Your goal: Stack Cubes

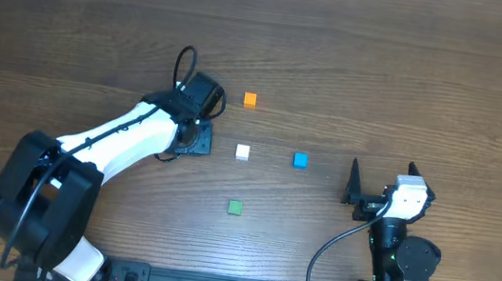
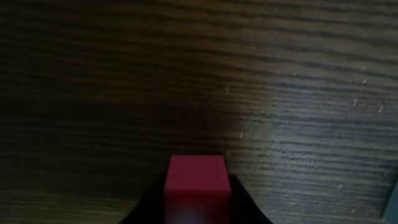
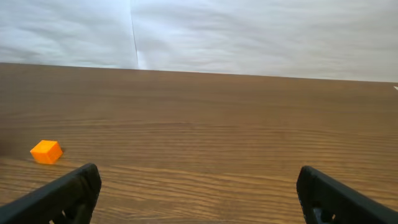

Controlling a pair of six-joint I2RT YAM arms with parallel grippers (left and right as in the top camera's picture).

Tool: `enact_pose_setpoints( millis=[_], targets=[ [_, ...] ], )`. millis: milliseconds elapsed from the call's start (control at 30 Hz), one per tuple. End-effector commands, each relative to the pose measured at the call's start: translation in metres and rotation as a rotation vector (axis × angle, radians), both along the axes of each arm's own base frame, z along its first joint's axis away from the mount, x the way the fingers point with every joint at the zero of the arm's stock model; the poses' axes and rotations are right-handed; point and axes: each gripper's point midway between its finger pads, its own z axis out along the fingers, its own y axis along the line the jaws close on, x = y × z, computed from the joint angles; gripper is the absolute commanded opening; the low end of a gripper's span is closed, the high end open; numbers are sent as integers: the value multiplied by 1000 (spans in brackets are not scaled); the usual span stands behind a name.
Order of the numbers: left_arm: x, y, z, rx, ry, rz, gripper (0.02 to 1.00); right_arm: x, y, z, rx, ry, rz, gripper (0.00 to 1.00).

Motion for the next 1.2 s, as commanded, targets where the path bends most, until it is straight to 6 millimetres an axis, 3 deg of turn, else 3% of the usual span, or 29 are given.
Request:
enact_pose_setpoints(
  millis=[33, 133, 300, 400, 500, 767, 967, 1200],
  targets=[
    [7, -3, 3, 1, -22, 2, 38, 0, -2, -3, -8, 2, -8, 991],
    [10, -12, 15, -17, -54, -11, 38, 0, -2, -3, -8, 3, -8, 993],
    [13, -33, 58, -11, -113, 33, 38, 0, -2, -3, -8, 2, -8, 993],
    [14, -60, 87, -38, -137, 27, 40, 0, -2, -3, -8, 2, -8, 991],
    [12, -89, 103, -77, -157, 15, 40, 0, -2, -3, -8, 2, -8, 991],
    [-1, -121, 78, -56, -108, -18, 40, 0, -2, -3, -8, 2, -8, 993],
    [1, -123, 59, -31, -79, -20, 38, 0, -2, -3, -8, 2, -8, 993],
    [5, -120, 51, -22, -71, -5, 40, 0, -2, -3, -8, 2, -8, 993]
  ],
)
